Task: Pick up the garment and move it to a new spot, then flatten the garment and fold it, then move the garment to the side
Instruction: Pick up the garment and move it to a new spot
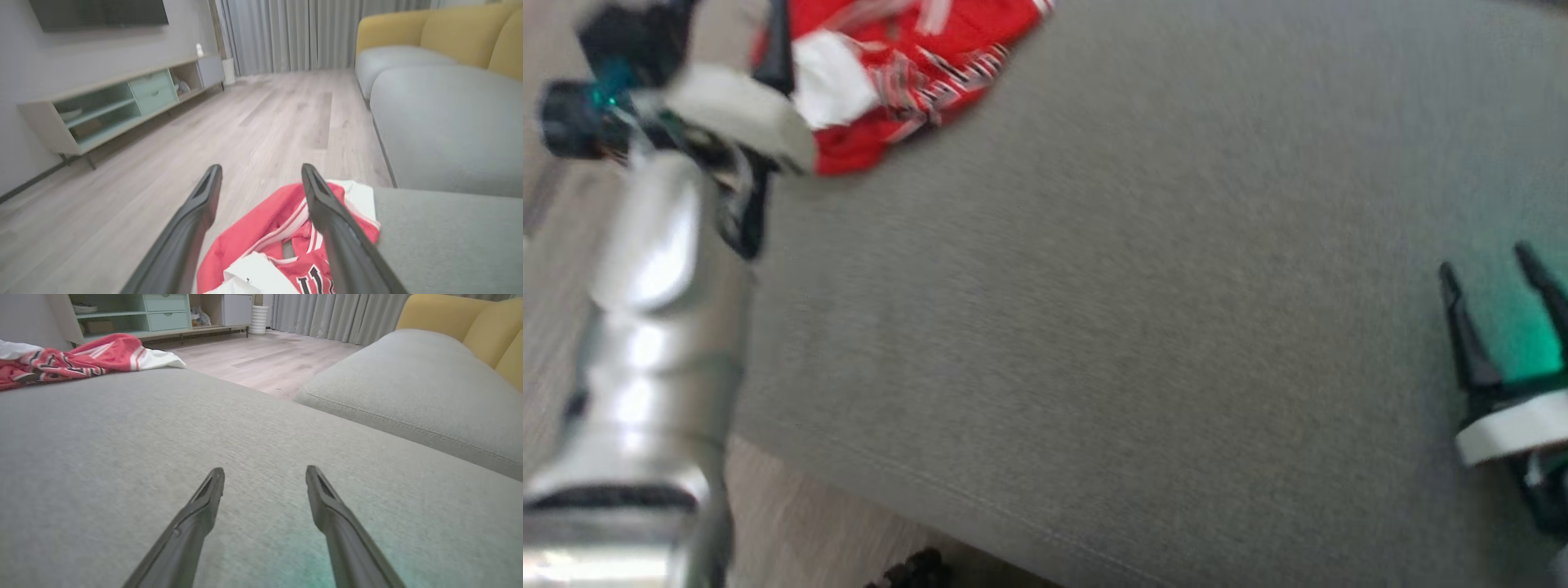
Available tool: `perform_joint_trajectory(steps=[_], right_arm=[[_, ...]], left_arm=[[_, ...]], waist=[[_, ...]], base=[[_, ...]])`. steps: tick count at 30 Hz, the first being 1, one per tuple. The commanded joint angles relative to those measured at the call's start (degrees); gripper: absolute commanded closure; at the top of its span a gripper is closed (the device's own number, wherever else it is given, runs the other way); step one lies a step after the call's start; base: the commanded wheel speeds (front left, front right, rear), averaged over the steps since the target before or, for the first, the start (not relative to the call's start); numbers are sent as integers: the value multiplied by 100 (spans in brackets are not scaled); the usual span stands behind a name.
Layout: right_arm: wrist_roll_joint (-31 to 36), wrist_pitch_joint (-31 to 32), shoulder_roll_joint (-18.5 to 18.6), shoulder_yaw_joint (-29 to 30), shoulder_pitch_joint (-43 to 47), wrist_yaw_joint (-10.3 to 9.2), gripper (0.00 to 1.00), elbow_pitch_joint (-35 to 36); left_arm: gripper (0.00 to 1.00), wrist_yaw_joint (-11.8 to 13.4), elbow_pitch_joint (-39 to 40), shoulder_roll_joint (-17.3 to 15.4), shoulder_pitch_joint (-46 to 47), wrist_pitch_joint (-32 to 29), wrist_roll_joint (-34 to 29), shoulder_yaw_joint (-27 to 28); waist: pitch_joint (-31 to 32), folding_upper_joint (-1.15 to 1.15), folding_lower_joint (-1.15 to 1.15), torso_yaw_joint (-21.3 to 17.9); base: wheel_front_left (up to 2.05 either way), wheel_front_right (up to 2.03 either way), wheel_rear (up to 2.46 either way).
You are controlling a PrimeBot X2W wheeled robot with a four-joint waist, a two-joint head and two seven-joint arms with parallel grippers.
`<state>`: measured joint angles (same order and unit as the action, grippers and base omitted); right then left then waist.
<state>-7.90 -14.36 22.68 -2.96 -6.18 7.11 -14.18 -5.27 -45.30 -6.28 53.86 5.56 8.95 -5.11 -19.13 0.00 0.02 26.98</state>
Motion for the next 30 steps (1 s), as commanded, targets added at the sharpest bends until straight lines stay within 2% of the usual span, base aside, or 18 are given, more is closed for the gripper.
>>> perform_joint_trajectory(steps=[1,6,11,15,16,17,19,20,23,26,30], right_arm=[[15,-63,193,-89,-50,37,0,192],[10,-63,472,-51,-171,37,0,349],[18,-63,532,-2,-210,37,0,461],[48,-63,508,24,-232,37,0,491],[56,-63,499,20,-241,37,0,486],[61,-63,493,14,-253,37,0,474],[70,-63,469,-31,-286,37,0,430],[66,-63,396,-106,-325,37,0,373],[31,-63,185,-284,-357,37,0,262],[9,-63,-18,-420,-371,37,0,185],[-13,-63,-469,-622,-336,37,0,33]], left_arm=[[0,54,-106,-347,205,-147,41,246],[0,457,-1440,-607,921,-798,99,424],[0,384,-2264,-762,1113,-1133,351,610],[0,371,-2565,-778,1099,-1187,487,691],[19,380,-2583,-780,1101,-1112,504,701],[100,414,-2579,-794,1114,-963,488,685],[100,413,-2523,-825,1160,-596,396,586],[100,347,-2395,-844,1253,-124,253,426],[100,298,-2250,-849,1459,426,45,189],[100,258,-2156,-870,1626,627,-92,30],[100,133,-1923,-885,2001,799,-337,-286]], waist=[[-694,0,-2,-567],[-1094,0,-2,-938],[-1310,0,-2,-1129],[-1394,0,-2,-1146],[-1404,0,-2,-1137],[-1401,0,-2,-1118],[-1332,0,-2,-1088],[-1153,0,-2,-1078],[-713,0,-2,-1123],[-361,0,-2,-1223],[354,0,-2,-1558]], base=[[0,0,0],[0,0,0],[0,0,0],[0,0,0],[0,0,0],[0,0,0],[0,0,0],[0,0,0],[0,0,0],[0,0,0],[0,0,0]])
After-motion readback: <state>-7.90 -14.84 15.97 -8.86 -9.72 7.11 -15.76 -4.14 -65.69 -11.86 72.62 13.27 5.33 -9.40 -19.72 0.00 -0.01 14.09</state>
